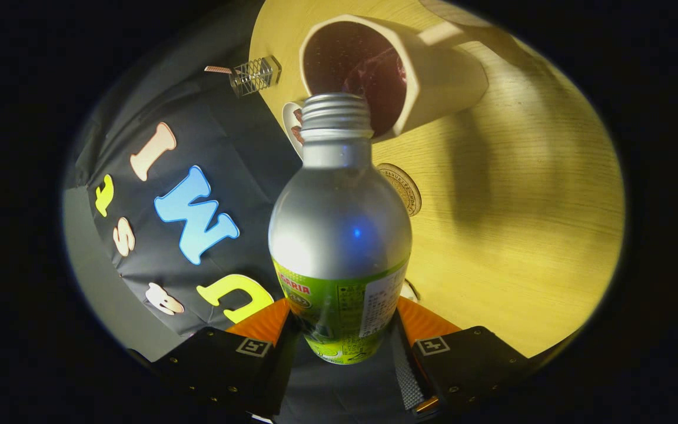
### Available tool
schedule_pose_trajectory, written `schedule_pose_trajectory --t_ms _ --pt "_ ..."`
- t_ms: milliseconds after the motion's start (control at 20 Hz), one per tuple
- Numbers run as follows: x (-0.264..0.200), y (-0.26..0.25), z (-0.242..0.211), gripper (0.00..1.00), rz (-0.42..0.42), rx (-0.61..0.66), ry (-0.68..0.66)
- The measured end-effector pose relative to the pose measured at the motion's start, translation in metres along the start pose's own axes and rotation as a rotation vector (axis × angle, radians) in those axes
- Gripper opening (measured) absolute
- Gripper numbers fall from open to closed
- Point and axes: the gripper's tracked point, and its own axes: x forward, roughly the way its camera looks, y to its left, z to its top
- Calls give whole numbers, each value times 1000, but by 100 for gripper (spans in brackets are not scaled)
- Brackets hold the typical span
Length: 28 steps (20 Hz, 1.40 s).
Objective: Take the bottle from table, then pour the juice into the cup, finally place the bottle on the coaster
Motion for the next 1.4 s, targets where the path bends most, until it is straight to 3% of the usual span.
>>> schedule_pose_trajectory --t_ms 1400 --pt "-14 52 -11 74 18 247 51"
